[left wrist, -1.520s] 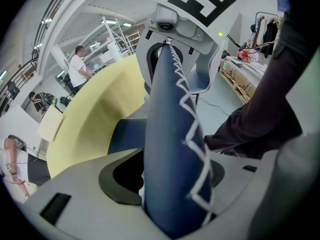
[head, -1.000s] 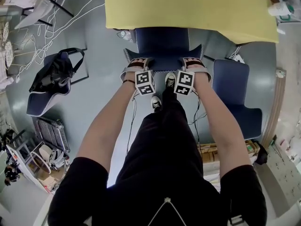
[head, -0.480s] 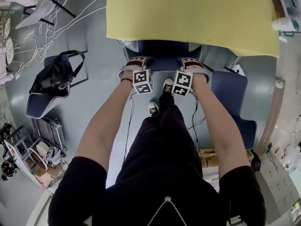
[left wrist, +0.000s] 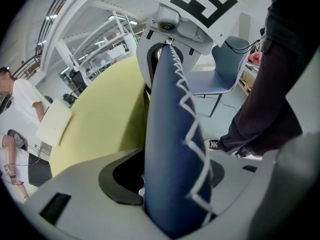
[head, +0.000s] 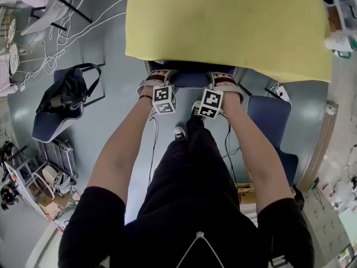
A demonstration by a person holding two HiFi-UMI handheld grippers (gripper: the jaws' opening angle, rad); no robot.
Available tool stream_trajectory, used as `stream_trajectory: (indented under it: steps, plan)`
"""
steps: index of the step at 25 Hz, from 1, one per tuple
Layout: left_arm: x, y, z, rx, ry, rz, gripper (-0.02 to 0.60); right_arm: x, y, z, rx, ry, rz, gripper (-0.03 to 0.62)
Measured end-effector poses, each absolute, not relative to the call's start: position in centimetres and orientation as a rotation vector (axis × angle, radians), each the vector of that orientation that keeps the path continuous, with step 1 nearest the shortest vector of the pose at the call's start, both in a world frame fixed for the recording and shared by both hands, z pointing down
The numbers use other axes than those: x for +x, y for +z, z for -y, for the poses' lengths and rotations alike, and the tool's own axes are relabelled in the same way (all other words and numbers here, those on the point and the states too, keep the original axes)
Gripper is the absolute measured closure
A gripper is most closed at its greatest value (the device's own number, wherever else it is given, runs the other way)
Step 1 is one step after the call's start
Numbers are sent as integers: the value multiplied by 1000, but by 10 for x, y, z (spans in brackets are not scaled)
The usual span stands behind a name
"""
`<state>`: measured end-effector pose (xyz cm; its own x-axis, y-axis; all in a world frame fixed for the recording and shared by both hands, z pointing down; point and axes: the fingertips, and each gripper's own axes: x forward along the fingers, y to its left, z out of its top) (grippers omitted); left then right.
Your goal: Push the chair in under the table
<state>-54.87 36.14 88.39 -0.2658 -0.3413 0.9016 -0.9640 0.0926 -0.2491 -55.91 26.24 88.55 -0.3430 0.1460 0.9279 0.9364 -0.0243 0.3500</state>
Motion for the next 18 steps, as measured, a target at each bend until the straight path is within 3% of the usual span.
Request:
stream_trajectory:
  steps: [18]
  plan:
    - [-565, 884, -368, 1317, 1182, 1694, 341, -573, 886, -270, -1167, -1428, 1555, 451]
